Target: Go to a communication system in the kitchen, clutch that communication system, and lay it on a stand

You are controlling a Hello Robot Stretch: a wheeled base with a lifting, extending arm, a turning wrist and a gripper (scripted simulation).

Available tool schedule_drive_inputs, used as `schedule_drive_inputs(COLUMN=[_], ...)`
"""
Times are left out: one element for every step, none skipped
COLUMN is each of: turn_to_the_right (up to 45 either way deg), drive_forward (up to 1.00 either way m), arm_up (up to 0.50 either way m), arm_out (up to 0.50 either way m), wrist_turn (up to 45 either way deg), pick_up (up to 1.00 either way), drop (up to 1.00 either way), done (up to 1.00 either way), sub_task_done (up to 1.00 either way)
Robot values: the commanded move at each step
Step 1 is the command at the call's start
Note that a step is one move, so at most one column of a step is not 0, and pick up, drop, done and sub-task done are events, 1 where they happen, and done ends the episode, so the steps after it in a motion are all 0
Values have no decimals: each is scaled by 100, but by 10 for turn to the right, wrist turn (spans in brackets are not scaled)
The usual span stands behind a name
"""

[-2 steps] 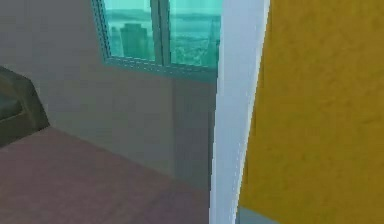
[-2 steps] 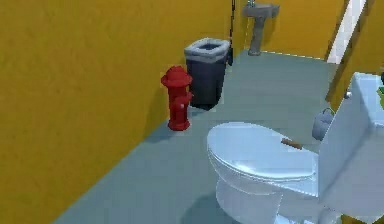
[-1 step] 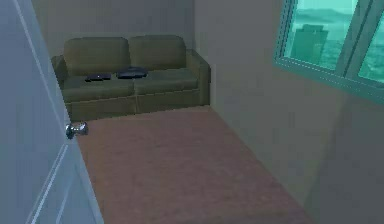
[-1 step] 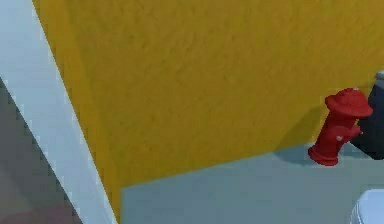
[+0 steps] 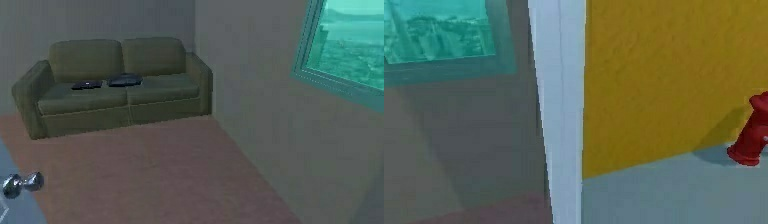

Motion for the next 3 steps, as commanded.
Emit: schedule_drive_inputs(turn_to_the_right=[-90,0,-240], drive_forward=[0,85,0], arm_up=[0,0,0], arm_out=[0,0,0], wrist_turn=[0,0,0], pick_up=[0,0,0], drop=[0,0,0], done=[0,0,0], sub_task_done=[0,0,0])
